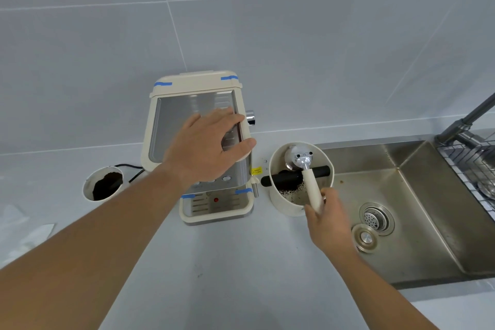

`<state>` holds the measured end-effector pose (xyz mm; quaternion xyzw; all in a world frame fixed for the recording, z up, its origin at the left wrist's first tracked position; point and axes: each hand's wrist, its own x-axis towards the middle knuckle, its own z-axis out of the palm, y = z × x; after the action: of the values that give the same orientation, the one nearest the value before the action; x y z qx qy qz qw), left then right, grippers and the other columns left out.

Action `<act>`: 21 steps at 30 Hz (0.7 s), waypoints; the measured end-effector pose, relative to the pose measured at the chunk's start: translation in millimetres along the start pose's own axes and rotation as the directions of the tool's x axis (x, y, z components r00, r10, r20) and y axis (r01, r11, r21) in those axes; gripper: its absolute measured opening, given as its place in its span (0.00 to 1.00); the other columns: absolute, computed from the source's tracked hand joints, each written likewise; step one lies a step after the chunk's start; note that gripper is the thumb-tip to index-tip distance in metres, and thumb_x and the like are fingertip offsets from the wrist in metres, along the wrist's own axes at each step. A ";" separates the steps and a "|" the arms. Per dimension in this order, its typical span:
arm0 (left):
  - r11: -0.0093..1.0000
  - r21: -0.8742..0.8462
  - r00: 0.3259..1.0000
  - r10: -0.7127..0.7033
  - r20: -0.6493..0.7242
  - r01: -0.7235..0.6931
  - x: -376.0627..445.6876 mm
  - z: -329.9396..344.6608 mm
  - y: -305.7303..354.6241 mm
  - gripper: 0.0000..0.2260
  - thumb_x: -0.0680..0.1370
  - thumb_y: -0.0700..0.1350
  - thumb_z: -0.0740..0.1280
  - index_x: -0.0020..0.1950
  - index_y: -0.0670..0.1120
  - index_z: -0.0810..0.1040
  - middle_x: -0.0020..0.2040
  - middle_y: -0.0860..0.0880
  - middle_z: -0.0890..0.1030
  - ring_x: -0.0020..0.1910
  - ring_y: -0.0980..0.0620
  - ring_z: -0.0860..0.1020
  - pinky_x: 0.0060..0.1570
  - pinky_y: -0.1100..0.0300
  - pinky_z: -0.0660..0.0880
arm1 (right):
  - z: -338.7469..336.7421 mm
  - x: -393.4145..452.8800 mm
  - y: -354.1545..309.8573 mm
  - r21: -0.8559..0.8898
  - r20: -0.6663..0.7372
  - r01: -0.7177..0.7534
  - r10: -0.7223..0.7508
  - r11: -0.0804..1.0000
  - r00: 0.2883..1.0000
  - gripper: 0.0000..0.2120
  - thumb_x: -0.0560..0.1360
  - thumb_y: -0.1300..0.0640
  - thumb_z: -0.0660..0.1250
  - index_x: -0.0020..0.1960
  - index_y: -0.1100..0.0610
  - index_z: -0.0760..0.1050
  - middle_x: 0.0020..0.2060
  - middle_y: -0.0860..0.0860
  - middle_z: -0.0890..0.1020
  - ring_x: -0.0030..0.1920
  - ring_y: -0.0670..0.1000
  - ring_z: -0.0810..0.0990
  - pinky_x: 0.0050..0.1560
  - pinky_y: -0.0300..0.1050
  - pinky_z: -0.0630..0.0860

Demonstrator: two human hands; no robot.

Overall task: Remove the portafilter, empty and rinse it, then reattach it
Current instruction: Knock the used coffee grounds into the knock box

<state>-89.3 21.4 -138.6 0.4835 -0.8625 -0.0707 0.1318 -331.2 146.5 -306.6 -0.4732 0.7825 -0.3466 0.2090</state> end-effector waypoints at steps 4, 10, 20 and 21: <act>1.000 -0.010 1.000 0.003 -0.007 -0.003 0.0 -0.6 -0.4 0.30 0.75 0.70 0.50 0.69 0.54 0.70 0.69 0.53 0.73 0.65 0.51 0.71 0.69 0.48 0.59 | -2.2 3.3 -0.2 -0.058 0.047 0.006 -0.004 0.998 0.999 0.15 0.75 0.56 0.69 0.51 0.48 0.61 0.38 0.50 0.76 0.36 0.53 0.74 0.30 0.45 0.65; 1.000 -0.004 1.000 0.003 -0.006 -0.003 0.6 -0.7 -0.3 0.30 0.75 0.70 0.50 0.69 0.54 0.69 0.69 0.54 0.73 0.65 0.51 0.72 0.69 0.48 0.60 | -13.8 4.5 -2.7 -0.018 0.065 0.045 -0.043 0.999 0.997 0.16 0.74 0.59 0.67 0.60 0.52 0.68 0.43 0.50 0.78 0.39 0.55 0.77 0.38 0.50 0.72; 1.000 0.011 1.000 0.003 -0.003 -0.003 -0.3 -0.6 0.5 0.32 0.74 0.71 0.49 0.70 0.54 0.68 0.72 0.52 0.71 0.68 0.50 0.69 0.71 0.46 0.57 | -7.0 -3.1 0.3 -0.021 0.002 0.106 -0.106 0.994 0.994 0.17 0.76 0.59 0.67 0.64 0.57 0.69 0.47 0.51 0.77 0.43 0.54 0.74 0.43 0.48 0.68; 1.000 0.012 1.000 0.002 0.000 -0.002 0.1 -0.6 0.1 0.32 0.74 0.71 0.49 0.71 0.54 0.68 0.72 0.52 0.71 0.69 0.50 0.69 0.71 0.46 0.57 | -6.8 -3.5 1.1 -0.025 0.004 0.103 -0.102 0.994 0.995 0.17 0.76 0.58 0.67 0.64 0.57 0.69 0.47 0.51 0.77 0.44 0.55 0.75 0.43 0.48 0.68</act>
<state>-89.2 21.4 -138.0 0.4835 -0.8633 -0.0654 0.1292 -334.7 152.3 -302.9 -0.5158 0.7611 -0.3464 0.1862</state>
